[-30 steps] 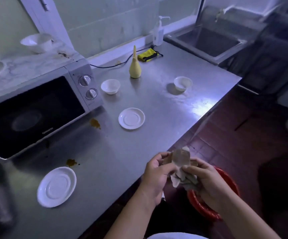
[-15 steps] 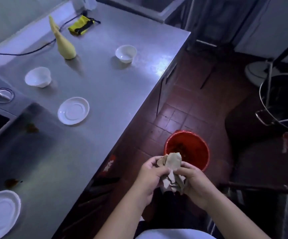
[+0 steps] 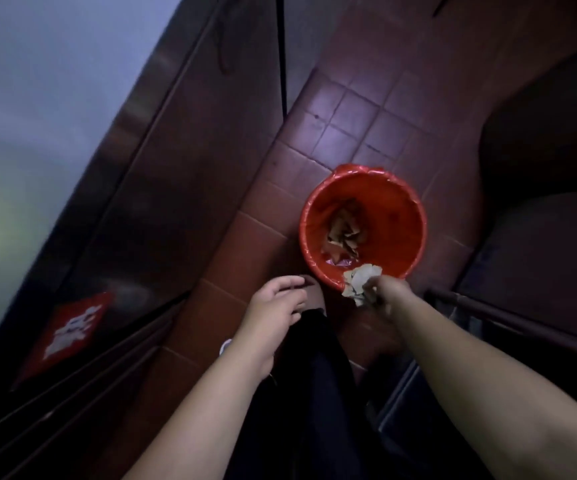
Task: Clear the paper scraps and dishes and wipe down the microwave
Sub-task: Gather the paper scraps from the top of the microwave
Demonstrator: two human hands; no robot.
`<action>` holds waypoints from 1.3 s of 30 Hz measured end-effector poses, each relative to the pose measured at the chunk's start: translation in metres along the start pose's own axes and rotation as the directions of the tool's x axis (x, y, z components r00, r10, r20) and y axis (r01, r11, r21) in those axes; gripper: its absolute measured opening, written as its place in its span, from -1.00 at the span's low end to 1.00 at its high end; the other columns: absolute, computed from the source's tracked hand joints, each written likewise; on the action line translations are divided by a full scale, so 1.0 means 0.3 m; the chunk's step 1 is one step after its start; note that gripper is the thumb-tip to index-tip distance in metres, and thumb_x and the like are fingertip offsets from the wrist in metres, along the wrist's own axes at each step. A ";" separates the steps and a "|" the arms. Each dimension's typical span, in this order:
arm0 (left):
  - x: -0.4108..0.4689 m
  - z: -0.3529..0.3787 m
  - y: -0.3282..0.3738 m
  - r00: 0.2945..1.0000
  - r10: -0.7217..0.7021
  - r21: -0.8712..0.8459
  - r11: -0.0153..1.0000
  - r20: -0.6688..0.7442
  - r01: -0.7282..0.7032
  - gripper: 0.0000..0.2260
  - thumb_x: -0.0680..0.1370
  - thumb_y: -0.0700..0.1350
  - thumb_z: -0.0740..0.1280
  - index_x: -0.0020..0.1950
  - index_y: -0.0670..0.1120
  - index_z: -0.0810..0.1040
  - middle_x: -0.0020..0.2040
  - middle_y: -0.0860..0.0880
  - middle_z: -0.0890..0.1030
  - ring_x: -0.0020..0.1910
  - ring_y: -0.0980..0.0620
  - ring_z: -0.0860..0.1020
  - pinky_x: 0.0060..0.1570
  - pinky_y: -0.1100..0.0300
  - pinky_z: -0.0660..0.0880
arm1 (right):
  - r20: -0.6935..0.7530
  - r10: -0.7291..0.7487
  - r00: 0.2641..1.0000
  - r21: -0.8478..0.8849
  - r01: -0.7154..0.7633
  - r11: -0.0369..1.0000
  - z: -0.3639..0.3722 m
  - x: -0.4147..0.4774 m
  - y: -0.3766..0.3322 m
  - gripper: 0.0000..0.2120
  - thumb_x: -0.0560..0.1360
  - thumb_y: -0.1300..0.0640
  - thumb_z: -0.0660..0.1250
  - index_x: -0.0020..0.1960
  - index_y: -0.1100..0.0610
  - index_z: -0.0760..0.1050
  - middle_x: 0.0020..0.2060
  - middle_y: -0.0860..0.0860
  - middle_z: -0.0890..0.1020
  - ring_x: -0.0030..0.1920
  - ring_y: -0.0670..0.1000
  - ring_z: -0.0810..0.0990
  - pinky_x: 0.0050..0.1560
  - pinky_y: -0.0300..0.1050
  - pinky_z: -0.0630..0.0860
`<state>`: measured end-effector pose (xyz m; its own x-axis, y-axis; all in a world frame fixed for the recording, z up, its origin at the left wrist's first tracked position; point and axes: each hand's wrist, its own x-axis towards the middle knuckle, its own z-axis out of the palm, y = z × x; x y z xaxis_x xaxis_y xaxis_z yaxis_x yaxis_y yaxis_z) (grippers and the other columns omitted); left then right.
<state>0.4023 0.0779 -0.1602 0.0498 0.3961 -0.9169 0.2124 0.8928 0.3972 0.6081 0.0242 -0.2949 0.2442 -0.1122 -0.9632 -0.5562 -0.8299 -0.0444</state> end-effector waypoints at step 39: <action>-0.803 -0.760 0.265 0.874 0.329 -0.499 0.723 -0.357 -0.477 -0.87 0.58 -0.28 0.29 0.00 -0.10 0.60 -0.18 -0.05 0.65 -0.27 0.06 0.58 -0.25 0.23 0.52 | 0.578 -0.617 0.534 -0.043 0.775 0.630 0.532 -1.424 0.029 -0.87 0.58 0.37 0.26 -0.03 0.26 0.58 -0.34 0.10 0.65 -0.42 -0.02 0.63 -0.44 -0.24 0.53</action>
<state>0.1847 0.1023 0.1013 -0.2354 0.7167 -0.6564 -0.3574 0.5642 0.7443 0.3723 0.1522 0.0737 0.0142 0.7682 -0.6401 -0.1270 -0.6336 -0.7632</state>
